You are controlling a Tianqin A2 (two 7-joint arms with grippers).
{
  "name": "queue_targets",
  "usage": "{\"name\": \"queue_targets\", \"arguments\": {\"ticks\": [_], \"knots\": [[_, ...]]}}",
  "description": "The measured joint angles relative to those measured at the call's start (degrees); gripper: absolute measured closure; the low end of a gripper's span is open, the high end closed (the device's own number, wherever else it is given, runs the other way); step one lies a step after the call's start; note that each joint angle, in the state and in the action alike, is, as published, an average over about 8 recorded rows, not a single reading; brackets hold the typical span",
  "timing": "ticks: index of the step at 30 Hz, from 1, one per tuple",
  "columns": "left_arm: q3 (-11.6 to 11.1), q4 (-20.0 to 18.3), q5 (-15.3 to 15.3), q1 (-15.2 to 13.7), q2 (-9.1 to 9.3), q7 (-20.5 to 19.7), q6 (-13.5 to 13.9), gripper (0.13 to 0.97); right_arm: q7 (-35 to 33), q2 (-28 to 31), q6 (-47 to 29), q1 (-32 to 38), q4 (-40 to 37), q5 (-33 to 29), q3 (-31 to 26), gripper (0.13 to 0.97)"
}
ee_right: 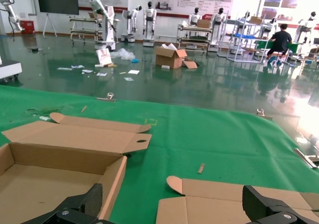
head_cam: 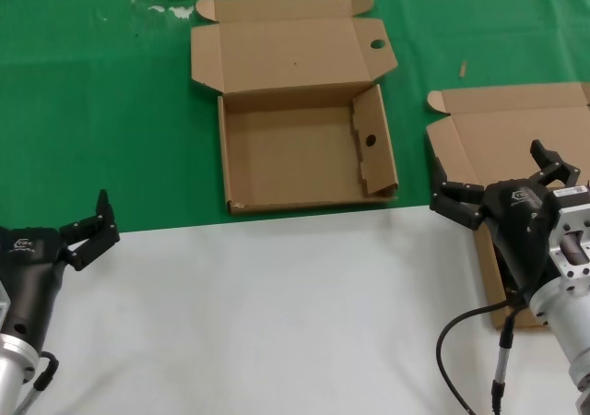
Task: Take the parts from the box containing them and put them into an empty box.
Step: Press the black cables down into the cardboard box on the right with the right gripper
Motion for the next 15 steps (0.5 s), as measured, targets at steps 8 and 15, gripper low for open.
{"name": "queue_targets", "arguments": {"ticks": [8,15], "knots": [[0.00,0.00,0.00,0.00,0.00,0.00,0.00,0.132,0.00,0.00,0.00,0.00,0.00,0.00,0.00,0.129],[0.00,0.00,0.00,0.00,0.00,0.00,0.00,0.132,-0.33,0.56,0.04,-0.15,0.04,-0.35,0.00,0.129]]}}
